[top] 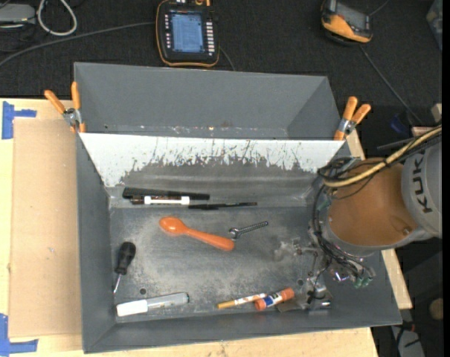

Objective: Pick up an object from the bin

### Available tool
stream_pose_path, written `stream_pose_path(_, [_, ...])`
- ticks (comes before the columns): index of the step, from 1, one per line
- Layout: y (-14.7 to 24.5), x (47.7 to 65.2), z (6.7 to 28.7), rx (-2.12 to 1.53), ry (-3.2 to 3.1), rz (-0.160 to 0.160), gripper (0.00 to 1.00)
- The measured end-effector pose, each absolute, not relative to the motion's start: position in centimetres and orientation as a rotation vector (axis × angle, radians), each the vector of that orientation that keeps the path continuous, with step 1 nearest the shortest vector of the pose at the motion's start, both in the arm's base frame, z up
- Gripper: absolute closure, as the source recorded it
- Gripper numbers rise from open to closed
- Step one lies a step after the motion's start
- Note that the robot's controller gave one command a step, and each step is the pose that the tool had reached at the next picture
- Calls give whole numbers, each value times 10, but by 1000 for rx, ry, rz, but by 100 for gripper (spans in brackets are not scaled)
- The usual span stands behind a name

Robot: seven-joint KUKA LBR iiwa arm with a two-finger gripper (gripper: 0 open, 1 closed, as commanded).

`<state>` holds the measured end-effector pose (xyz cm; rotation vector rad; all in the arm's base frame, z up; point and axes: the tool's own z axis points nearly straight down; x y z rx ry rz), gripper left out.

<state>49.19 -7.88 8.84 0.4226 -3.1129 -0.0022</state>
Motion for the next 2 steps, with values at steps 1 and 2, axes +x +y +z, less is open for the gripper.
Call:
stream_pose_path(1, [-41, 494, 99, 679, -3059, -12, 0])
stream_pose_path(2, [-42, 504, 69, 332, -3118, -4, 0])
